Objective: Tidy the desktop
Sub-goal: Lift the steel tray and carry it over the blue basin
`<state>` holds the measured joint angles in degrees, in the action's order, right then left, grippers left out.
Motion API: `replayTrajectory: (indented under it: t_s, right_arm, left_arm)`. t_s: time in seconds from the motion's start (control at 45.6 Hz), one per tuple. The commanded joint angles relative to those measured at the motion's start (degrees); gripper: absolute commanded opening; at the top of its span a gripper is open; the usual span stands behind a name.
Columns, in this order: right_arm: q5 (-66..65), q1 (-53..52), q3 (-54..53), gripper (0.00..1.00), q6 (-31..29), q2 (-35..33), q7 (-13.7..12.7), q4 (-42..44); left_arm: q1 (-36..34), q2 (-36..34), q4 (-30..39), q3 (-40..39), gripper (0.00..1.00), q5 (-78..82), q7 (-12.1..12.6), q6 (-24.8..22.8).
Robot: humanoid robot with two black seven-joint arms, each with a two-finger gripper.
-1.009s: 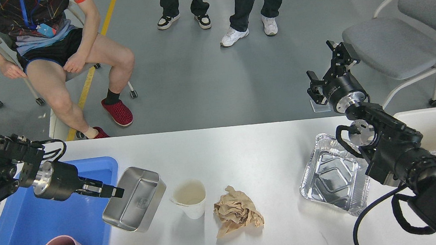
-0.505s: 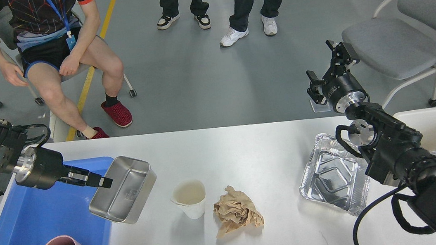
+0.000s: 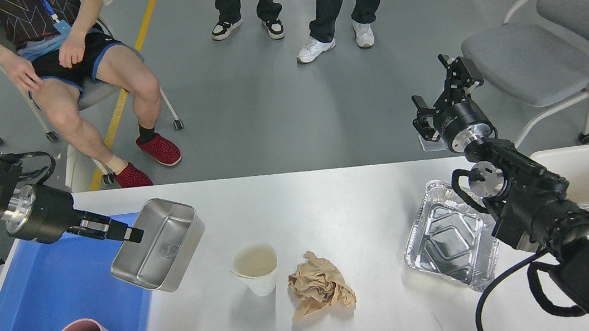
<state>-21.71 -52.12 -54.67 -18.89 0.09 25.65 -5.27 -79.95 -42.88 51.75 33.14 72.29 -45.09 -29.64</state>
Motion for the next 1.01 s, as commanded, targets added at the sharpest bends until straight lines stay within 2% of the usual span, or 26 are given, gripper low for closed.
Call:
replayTrajectory:
  t_s: [0.0,0.263,0.658,0.834,0.987]
  right_arm:
    - [0.0,0.1,0.0,1.00,0.0,0.0,0.0,0.0]
    - [0.0,0.2,0.0,1.00,0.0,0.0,0.0,0.0]
    - [-0.1,0.4,0.1,1.00,-0.1,0.0,0.0,0.0]
    - [-0.1,0.3,1.3,1.00,-0.1,-0.3,0.0,0.1]
    - [-0.1,0.4,1.5,1.00,-0.1,-0.4,0.0,0.1]
  left_arm:
    - [1.1,0.3,-3.3,-0.2,0.02,-0.2,0.1,0.5]
    - [3.4,1.6,-9.9,-1.0,0.02,-1.8,0.3,1.6]
    - [17.5,11.1,-35.6,-1.0,0.02,-14.4,0.3,5.2]
    - [22.5,15.4,-45.1,-1.1,0.02,-19.1,0.3,5.5]
    - [25.7,18.3,-50.5,-1.0,0.02,-21.4,0.4,5.6]
